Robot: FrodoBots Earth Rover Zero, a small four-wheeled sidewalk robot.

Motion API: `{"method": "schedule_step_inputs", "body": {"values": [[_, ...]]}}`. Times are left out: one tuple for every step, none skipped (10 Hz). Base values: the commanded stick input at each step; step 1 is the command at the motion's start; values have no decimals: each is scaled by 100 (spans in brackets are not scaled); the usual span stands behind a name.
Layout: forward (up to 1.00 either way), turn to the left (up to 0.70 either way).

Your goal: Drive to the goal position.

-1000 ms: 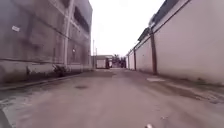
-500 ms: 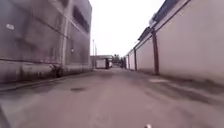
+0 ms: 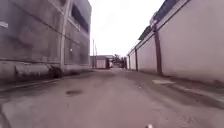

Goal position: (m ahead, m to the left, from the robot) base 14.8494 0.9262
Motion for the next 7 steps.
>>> {"method": "schedule_step_inputs", "body": {"values": [[70,0],[70,0],[70,0],[70,0],[70,0],[70,0],[70,0]]}}
